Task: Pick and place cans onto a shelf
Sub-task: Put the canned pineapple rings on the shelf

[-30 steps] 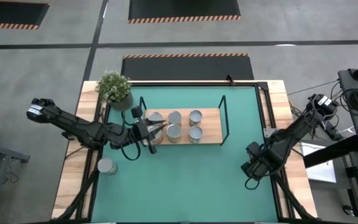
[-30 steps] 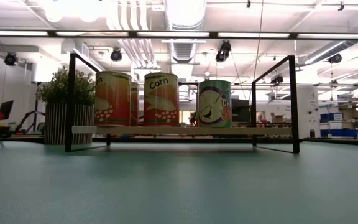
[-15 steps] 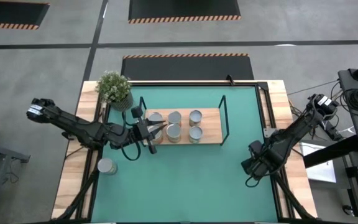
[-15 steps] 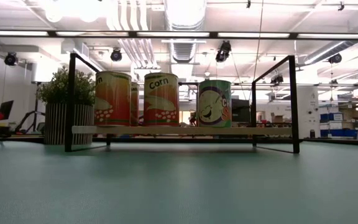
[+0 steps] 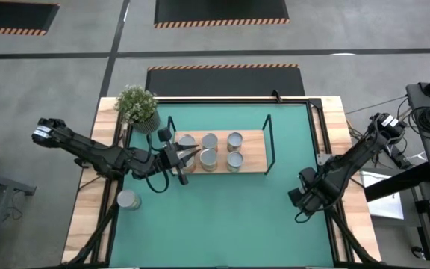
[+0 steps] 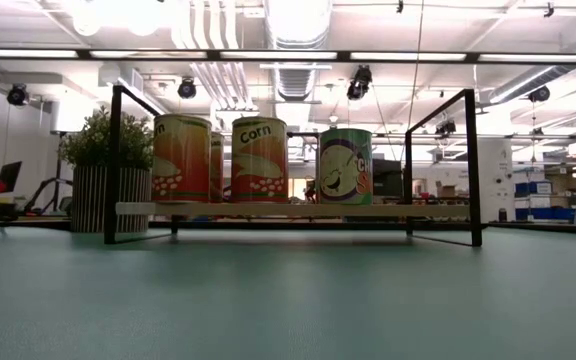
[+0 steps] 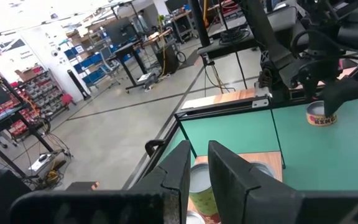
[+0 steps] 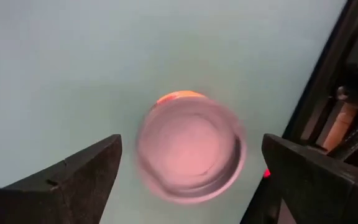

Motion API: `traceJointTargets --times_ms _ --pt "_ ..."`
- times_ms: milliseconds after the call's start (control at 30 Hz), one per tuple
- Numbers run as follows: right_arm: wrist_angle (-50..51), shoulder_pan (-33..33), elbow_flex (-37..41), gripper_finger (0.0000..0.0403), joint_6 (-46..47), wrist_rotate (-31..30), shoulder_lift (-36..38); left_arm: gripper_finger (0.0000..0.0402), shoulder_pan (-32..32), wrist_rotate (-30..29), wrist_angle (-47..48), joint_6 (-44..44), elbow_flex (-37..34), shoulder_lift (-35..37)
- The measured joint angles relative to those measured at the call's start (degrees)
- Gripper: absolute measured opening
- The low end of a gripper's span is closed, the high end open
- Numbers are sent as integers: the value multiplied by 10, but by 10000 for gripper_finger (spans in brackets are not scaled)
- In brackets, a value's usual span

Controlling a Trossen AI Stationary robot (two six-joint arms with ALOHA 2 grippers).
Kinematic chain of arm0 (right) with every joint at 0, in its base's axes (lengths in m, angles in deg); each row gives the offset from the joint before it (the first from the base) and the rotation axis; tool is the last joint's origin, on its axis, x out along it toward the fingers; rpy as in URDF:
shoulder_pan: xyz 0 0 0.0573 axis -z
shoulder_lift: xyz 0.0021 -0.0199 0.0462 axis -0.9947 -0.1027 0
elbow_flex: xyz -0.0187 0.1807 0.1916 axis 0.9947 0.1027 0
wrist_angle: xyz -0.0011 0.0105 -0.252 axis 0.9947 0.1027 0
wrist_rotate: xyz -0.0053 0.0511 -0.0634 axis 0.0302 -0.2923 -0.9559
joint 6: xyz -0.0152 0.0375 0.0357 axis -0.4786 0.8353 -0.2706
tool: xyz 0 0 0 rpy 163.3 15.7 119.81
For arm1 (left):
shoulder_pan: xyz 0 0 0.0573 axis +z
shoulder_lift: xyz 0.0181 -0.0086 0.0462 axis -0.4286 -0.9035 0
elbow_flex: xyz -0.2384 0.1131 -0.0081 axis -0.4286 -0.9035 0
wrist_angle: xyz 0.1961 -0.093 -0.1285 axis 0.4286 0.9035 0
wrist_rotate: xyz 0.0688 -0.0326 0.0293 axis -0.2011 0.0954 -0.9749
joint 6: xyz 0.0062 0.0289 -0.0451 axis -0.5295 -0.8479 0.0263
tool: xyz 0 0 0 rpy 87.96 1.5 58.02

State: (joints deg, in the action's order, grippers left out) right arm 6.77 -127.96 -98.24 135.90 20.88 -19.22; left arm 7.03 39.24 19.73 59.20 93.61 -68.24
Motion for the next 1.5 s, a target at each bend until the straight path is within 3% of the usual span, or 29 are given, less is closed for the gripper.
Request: traceJointTargets --times_ms 367,667,900,1033,1233,1367,1500 --pt "-112 0 74 371 7 0 0 39 0 0 1 0 0 0" --pt "-116 0 64 274 8 2 0 39 0 0 1 0 0 0" --pt "-114 0 52 275 5 1 0 39 0 0 1 0 0 0" --pt "-115 0 14 294 -15 -17 0 39 0 0 1 0 0 0" --pt "-116 0 -83 293 -92 -129 -1 39 0 0 1 0 0 0" --pt "-116 18 -152 292 -178 -205 -12 39 0 0 1 0 0 0" --pt "-115 59 -228 292 -303 -221 -41 39 0 0 1 0 0 0"
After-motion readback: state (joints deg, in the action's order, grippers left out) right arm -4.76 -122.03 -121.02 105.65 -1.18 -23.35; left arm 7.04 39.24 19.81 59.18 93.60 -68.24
